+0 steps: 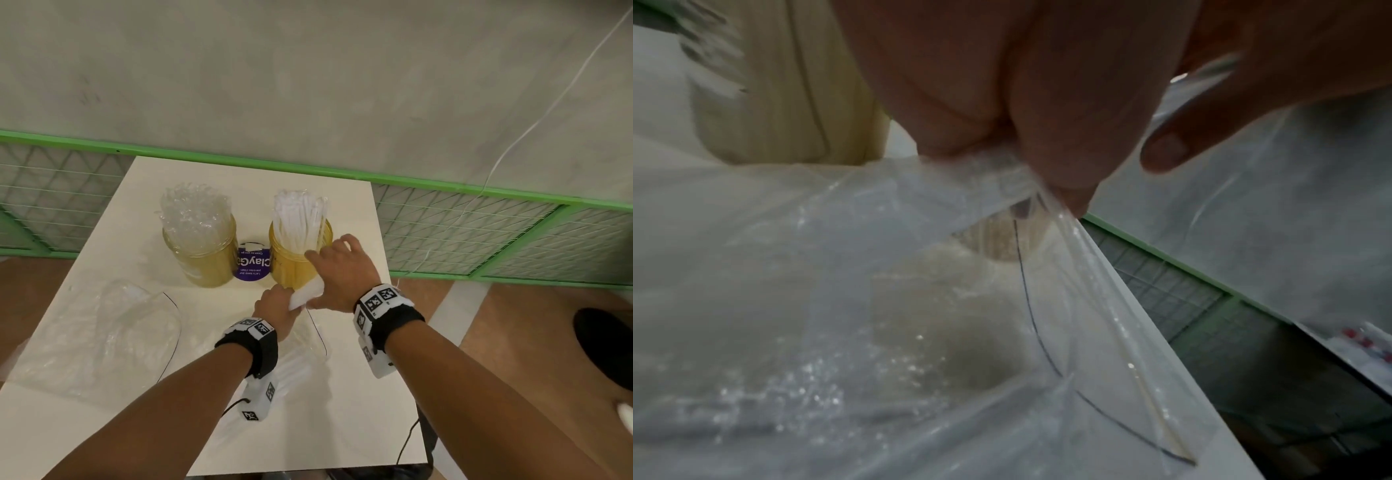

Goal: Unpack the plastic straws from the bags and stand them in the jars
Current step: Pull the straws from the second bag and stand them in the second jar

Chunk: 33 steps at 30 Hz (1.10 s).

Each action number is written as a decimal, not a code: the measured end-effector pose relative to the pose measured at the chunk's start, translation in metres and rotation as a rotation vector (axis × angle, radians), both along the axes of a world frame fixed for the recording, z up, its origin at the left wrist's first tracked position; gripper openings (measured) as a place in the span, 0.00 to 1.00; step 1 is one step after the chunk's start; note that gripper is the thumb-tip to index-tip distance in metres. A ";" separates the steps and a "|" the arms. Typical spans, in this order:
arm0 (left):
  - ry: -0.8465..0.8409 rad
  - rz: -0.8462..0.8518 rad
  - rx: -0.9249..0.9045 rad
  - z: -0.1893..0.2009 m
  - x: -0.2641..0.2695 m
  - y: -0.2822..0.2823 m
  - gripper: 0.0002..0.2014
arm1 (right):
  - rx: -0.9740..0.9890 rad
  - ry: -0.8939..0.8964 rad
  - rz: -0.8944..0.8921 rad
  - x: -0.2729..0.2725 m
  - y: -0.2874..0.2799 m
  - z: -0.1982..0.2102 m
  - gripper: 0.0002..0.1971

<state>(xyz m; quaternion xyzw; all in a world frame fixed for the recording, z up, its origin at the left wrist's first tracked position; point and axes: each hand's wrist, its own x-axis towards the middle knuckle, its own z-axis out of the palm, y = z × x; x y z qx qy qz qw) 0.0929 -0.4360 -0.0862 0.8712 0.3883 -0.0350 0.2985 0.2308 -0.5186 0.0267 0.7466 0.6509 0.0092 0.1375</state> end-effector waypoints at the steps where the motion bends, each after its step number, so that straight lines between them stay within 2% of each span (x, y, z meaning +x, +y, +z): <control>1: -0.022 0.041 -0.029 -0.001 -0.002 0.002 0.19 | 0.084 0.058 -0.045 0.003 -0.001 0.003 0.48; 2: -0.047 0.088 -0.071 -0.003 -0.004 0.004 0.19 | 0.170 0.164 -0.109 0.005 -0.003 0.008 0.50; 5: -0.166 0.233 -0.223 -0.010 -0.011 0.007 0.15 | 0.371 0.663 -0.363 0.012 -0.006 0.016 0.50; 6: -0.213 0.278 -0.273 -0.010 -0.012 0.007 0.15 | 0.375 0.794 -0.429 0.012 -0.006 0.016 0.49; 8: -0.331 0.332 -0.388 0.000 -0.013 0.003 0.13 | 0.294 0.920 -0.488 0.008 -0.003 0.010 0.48; 11: -0.474 0.294 -0.503 0.019 -0.007 -0.005 0.10 | 0.206 1.004 -0.492 -0.004 -0.001 -0.003 0.46; 12: -0.500 0.273 -0.513 0.026 -0.005 -0.007 0.13 | 0.194 1.022 -0.495 -0.008 0.001 -0.008 0.44; 15: -0.471 0.190 -0.409 0.009 0.005 -0.006 0.22 | 0.202 1.129 -0.525 -0.021 0.007 -0.021 0.38; 16: -0.439 0.160 -0.382 0.020 0.005 -0.008 0.22 | 0.231 1.189 -0.533 -0.024 0.010 -0.024 0.33; 18: -0.412 0.183 -0.347 0.030 0.007 -0.011 0.22 | 0.313 1.270 -0.534 -0.030 0.015 -0.025 0.15; 20: -0.434 0.227 -0.369 0.031 0.009 -0.012 0.27 | 0.407 1.281 -0.541 -0.035 0.020 -0.021 0.03; 22: -0.420 0.186 -0.417 0.029 0.005 -0.008 0.35 | 0.486 1.291 -0.566 -0.039 0.023 -0.015 0.05; 24: -0.356 0.116 -0.547 0.026 0.000 -0.003 0.37 | 0.573 1.306 -0.582 -0.038 0.027 -0.009 0.07; 26: -0.367 0.201 -0.733 0.019 -0.006 0.004 0.36 | 0.668 1.299 -0.597 -0.034 0.031 0.000 0.07; 31: -0.688 0.751 -1.090 0.017 -0.016 0.019 0.16 | 0.834 1.396 -0.582 -0.036 0.046 0.029 0.08; 33: -0.799 0.884 -1.173 0.020 -0.018 0.025 0.16 | 0.843 1.424 -0.568 -0.043 0.052 0.035 0.08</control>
